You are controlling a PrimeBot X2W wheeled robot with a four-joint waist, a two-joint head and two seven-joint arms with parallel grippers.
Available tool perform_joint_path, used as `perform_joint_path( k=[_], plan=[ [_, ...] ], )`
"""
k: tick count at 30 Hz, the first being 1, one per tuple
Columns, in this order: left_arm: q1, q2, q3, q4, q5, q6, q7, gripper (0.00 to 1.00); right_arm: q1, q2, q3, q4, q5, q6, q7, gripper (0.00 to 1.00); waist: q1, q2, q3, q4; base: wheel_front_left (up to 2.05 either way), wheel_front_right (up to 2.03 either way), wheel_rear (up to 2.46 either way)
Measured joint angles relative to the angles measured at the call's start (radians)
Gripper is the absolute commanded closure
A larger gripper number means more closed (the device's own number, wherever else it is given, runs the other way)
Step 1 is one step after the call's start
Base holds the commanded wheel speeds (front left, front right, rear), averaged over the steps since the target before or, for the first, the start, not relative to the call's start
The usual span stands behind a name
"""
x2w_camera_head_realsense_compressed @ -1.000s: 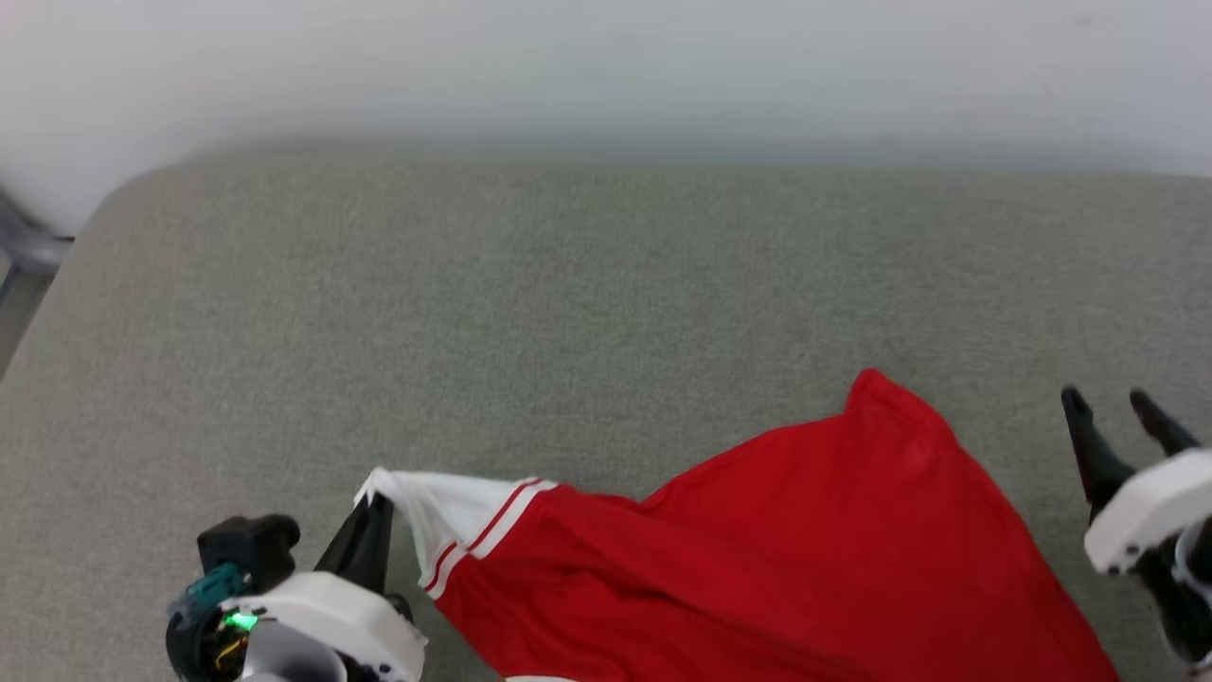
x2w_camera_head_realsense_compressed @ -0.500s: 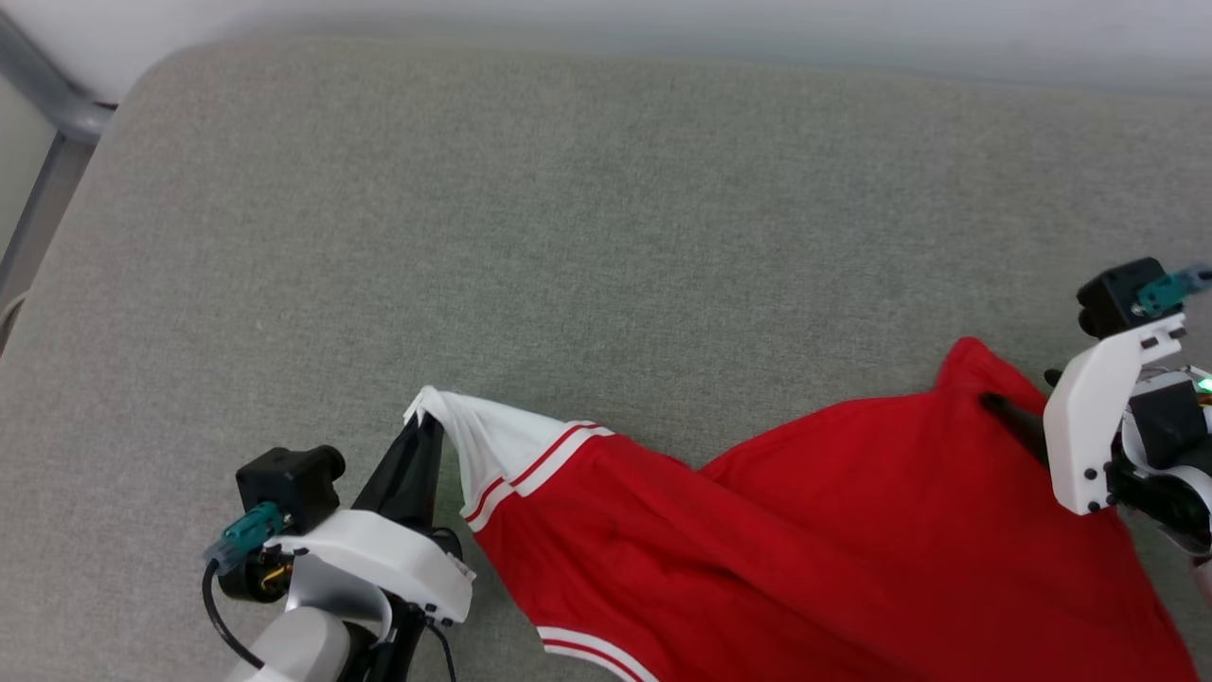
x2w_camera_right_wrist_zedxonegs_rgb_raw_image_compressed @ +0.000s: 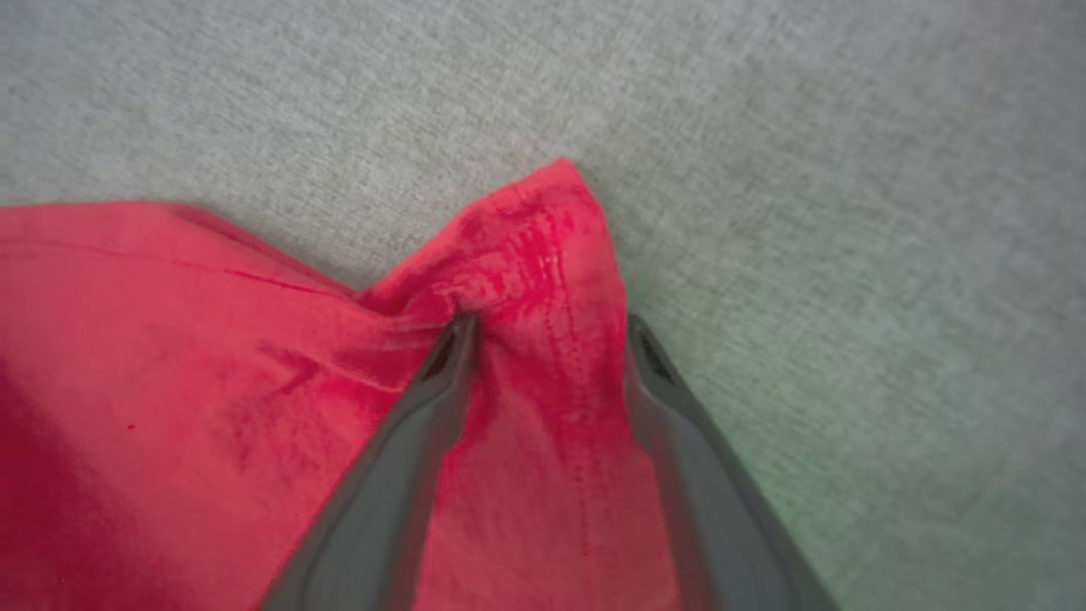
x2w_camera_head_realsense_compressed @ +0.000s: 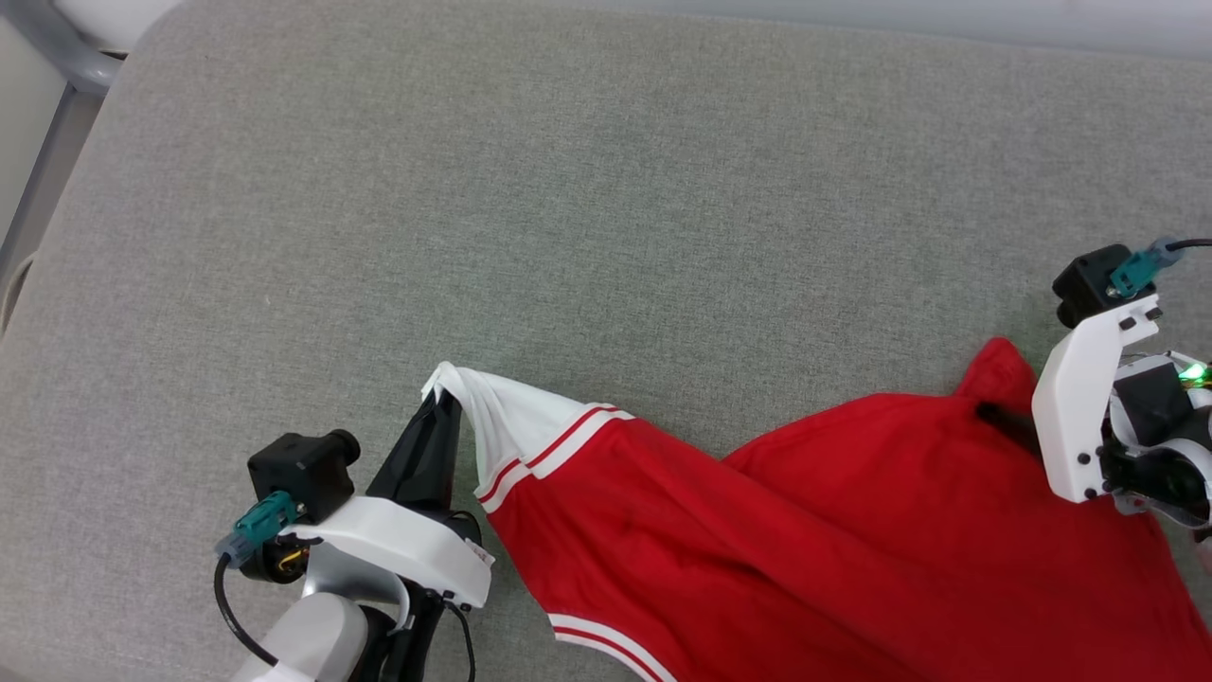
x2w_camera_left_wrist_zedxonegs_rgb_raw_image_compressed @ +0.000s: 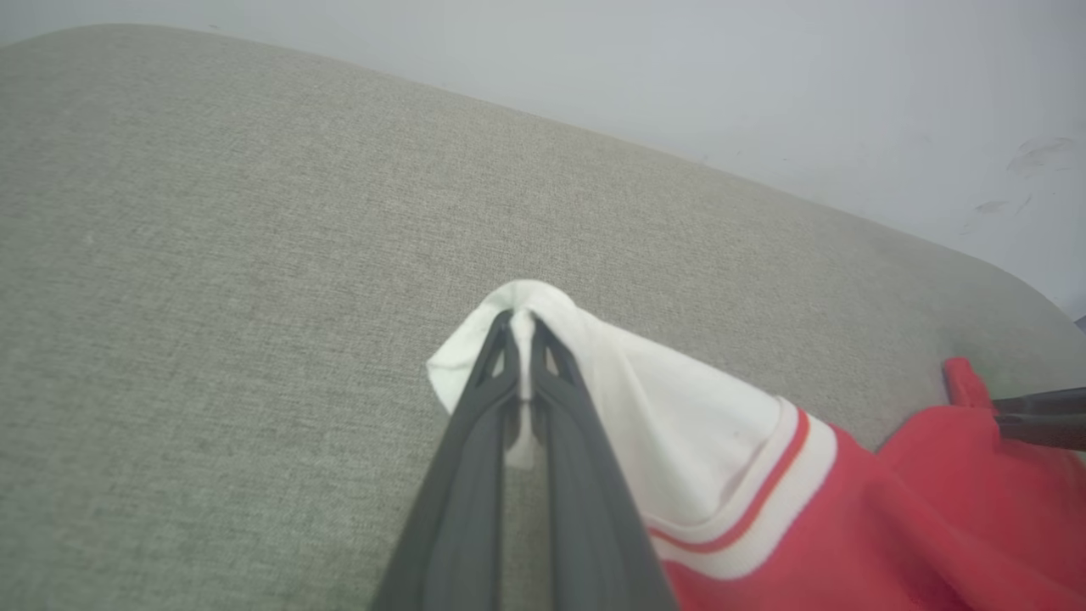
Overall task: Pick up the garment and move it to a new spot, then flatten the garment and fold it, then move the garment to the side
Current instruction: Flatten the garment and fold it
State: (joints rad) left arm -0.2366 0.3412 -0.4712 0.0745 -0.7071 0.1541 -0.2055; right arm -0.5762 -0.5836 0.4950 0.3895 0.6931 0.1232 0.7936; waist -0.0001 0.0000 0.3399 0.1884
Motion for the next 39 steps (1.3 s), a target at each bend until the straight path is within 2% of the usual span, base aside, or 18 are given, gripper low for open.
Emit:
perform_joint_path(
  k=[8,15,20,30,39],
  plan=[
    [0.001,0.015,0.002,0.008,-0.003,0.002,0.004,1.00,-0.011,0.015,0.002,0.050,0.063,0.008,-0.063,1.00,0.0001,0.0000,-0.044,-0.013,0.00,0.00,0.00],
    [-0.030,0.078,0.026,-0.005,0.009,0.018,0.051,1.00,-0.011,0.031,-0.070,0.088,0.057,0.008,-0.151,1.00,0.0001,0.0001,-0.127,-0.047,0.00,0.00,0.00],
    [-0.111,0.129,0.045,-0.008,0.019,0.021,0.108,1.00,-0.019,0.073,-0.134,0.124,0.010,0.008,-0.211,1.00,0.0001,0.0000,-0.175,-0.098,0.00,0.00,0.00],
    [-0.373,0.156,0.077,0.095,0.008,-0.013,0.202,1.00,-0.176,0.174,-0.250,0.213,-0.107,0.009,-0.304,1.00,0.0001,0.0001,-0.231,-0.209,0.00,0.00,0.00],
    [-0.758,0.160,0.088,0.253,0.061,-0.049,0.241,1.00,-0.463,0.225,-0.396,0.258,-0.241,0.009,-0.426,1.00,0.0002,0.0001,-0.145,-0.236,0.00,0.00,0.00]
  ],
)
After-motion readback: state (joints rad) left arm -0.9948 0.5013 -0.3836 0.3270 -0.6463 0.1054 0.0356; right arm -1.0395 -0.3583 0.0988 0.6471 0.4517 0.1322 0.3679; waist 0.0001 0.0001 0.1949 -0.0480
